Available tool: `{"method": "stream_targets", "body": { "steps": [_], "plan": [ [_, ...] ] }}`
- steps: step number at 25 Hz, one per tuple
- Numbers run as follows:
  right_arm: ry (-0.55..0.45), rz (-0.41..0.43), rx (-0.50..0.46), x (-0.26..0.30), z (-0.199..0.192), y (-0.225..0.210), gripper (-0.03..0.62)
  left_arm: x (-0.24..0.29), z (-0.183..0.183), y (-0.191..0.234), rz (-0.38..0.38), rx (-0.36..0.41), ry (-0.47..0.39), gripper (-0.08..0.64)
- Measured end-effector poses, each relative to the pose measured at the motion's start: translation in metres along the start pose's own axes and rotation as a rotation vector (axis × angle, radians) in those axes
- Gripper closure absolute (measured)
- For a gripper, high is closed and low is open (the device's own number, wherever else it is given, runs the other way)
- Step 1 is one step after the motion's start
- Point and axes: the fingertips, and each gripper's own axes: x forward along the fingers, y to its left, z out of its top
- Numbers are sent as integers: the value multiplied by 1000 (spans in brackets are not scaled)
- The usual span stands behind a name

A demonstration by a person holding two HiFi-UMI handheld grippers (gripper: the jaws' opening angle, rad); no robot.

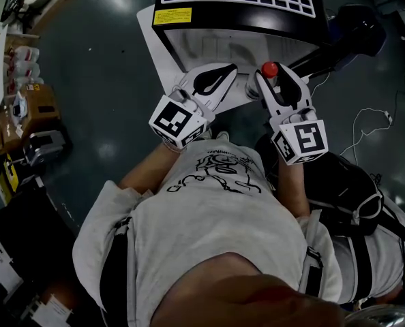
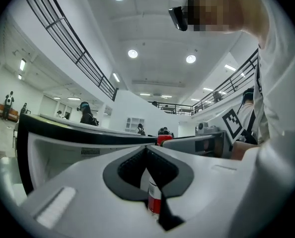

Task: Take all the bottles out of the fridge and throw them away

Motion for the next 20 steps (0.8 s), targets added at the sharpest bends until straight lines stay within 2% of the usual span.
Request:
{"method": "stream_targets", "body": {
  "steps": [5,10,20],
  "plan": [
    [-21,15,-11,-18,19,13,413,-6,6,-15,-22,-8,-5,551],
    [-26,15,-7,-27,22,15,417,-6,10,-26,-31,-16,-6,551],
    [-38,45,-3,-39,22,17,425,-11,12,-35,21,-14,-15,551]
  ]
}}
